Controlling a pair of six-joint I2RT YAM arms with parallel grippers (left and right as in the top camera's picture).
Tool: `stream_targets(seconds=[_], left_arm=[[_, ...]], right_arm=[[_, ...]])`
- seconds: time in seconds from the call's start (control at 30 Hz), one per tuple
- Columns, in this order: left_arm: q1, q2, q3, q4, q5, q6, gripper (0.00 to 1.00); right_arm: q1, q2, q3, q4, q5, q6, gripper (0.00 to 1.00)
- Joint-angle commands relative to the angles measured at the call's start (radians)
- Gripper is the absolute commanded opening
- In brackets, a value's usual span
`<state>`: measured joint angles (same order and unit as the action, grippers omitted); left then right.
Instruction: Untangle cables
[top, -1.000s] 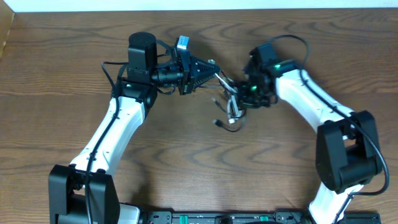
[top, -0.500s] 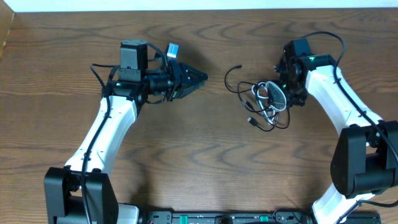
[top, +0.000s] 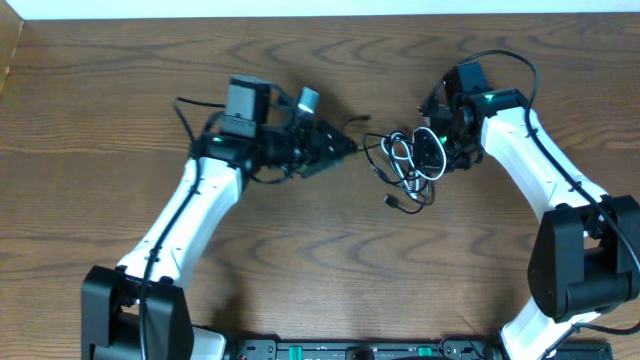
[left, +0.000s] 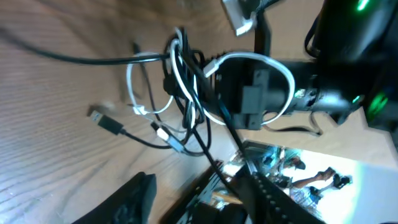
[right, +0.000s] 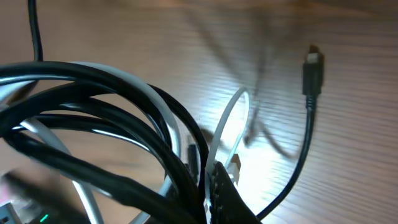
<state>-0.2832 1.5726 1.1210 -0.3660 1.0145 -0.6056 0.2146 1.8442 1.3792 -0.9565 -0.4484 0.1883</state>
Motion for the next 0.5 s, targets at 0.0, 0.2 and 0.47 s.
stream_targets(seconds=[0.0,0.2,0.47], left_arm=[[-0.016,-0.009,0.006,0.001,-0.036,-0.029,0.45],[-0.022,-0.008,0.006,0.012,-0.037,-0.070,0.37],[-0.070,-0.005,0.006,0.054,-0.130,-0.191,0.38]], right_arm=[[0.000,-0.047,0.032,0.003,-0.164,-0.055,0.01],[-0.001,-0.055,0.035,0.012,-0.196,-0.055,0.02],[0.030,-0.055,0.035,0.029,-0.243,-0.047,0.04]])
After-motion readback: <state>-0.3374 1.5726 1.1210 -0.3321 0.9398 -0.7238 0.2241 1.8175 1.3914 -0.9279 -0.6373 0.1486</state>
